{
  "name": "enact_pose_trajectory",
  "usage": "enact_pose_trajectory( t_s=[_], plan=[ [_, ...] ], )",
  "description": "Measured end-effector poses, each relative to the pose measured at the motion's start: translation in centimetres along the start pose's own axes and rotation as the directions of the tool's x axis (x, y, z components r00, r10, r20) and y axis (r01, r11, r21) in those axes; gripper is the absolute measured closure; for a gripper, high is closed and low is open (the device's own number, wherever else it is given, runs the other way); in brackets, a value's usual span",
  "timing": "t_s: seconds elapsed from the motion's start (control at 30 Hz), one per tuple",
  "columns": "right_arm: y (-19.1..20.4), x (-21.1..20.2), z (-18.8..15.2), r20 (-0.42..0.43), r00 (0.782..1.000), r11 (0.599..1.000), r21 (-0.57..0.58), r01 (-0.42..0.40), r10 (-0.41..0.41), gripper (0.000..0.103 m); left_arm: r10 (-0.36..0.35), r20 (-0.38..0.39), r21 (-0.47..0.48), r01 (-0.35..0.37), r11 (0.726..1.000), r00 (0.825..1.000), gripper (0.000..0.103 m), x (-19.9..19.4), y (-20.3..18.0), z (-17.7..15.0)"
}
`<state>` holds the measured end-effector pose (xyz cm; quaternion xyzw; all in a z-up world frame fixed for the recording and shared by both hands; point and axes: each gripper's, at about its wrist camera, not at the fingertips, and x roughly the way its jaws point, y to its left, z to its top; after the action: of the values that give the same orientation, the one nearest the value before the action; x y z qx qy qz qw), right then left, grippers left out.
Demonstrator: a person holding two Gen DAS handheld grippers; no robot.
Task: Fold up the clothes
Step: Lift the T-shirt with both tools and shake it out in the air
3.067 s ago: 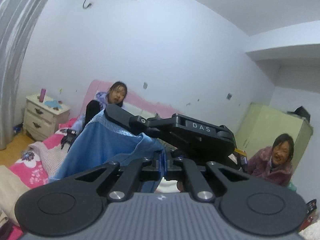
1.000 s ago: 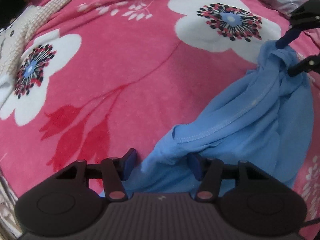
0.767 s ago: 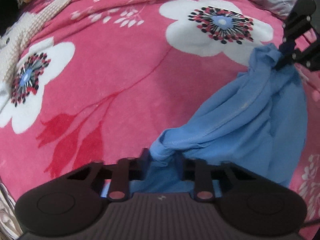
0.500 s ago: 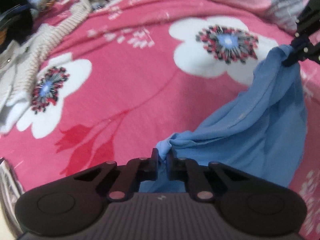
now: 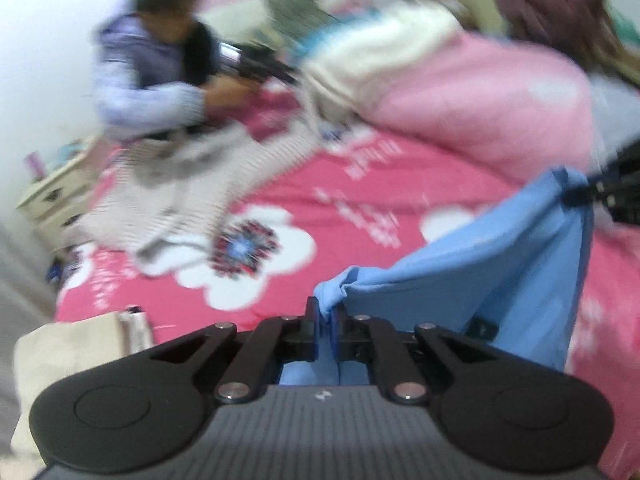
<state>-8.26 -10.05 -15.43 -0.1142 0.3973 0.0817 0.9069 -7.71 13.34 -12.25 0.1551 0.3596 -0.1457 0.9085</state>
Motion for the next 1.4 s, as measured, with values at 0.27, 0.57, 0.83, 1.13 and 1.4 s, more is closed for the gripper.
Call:
enact_pose_trajectory(
  t_s=[0.27,0.57,0.83,1.13,1.4],
  plan=[
    [-0.4,-9.2,5.2,0.237,0.967,0.993,0.056,-0.108,0.092,0.1,0.169,0.22,-0.206,-0.124,0.971,0.961,0.098,-14.1,2.6,4.3],
    [-3.0,-21.6,5.0,0.545,0.808,0.969,-0.03,-0.246,0.222,0.1,0.343,0.401,-0.297,-0.234,0.926,0.849,0.098,-30.1,-0.3,6.6],
    [-6.2,-32.7,2.7,0.709,0.664,0.965,-0.09,-0.248,0.237,0.1,0.373,0.506,-0.34,-0.217,0.915,0.778,0.098,-40.4,-6.0,6.2],
    [-10.2,-38.8,-2.0,0.739,0.64,0.97,-0.076,-0.232,0.211,0.1,0.343,0.52,-0.253,-0.243,0.937,0.782,0.098,-45.0,-12.4,5.8],
    [-10.0,-35.5,-2.6,0.668,0.73,0.978,0.016,-0.208,0.144,0.1,0.292,0.434,-0.299,-0.17,0.939,0.852,0.098,-38.3,-12.5,5.5]
  ],
)
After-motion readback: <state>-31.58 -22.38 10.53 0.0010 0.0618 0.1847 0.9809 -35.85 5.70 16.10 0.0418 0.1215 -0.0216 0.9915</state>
